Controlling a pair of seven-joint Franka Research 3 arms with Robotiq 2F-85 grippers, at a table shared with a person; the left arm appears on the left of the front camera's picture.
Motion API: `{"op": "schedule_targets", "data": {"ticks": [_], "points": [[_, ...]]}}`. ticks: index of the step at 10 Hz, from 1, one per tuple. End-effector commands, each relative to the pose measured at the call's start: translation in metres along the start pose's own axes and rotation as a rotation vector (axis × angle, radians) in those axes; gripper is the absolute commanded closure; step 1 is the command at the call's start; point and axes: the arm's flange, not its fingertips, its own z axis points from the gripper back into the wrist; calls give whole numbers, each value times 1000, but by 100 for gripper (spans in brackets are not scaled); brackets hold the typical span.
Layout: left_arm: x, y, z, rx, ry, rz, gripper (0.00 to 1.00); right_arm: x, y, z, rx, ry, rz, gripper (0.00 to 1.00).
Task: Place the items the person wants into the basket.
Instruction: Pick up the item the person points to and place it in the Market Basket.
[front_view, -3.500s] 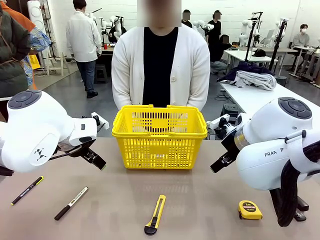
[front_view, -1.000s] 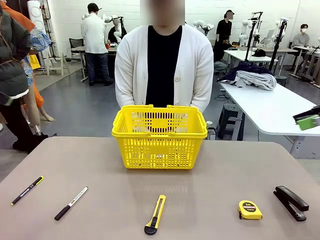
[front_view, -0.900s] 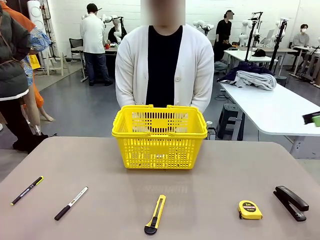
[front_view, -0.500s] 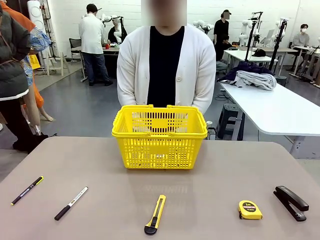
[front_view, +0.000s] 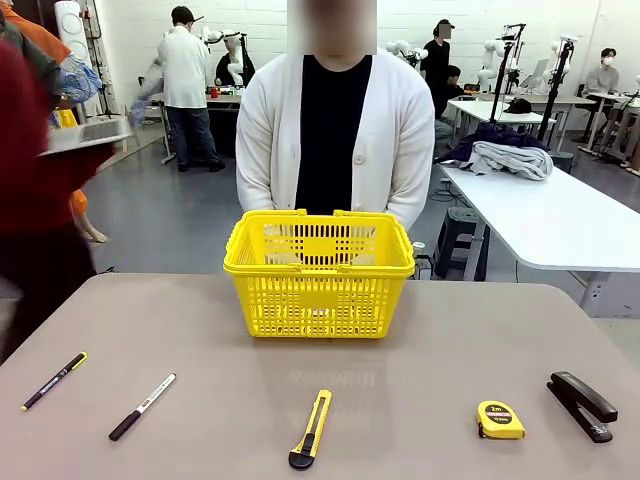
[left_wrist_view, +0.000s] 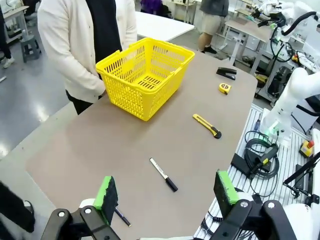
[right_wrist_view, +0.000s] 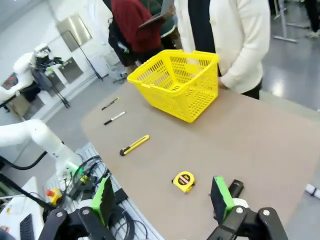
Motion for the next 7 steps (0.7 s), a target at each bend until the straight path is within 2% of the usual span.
{"op": "schedule_targets", "data": {"ticks": [1,3,4,7], "points": [[5,-10,-13,42,33,28,0,6,9,2,-29,34,41,0],[4,-12,-16,68,77,46,0,7,8,-6,-12,63,51,0],[6,-6,-10,22,32,7,0,7,10,4,-33,25,23,0],[6,-6,-10,22,32,7,0,7,10,4,-33,25,23,0]]}}
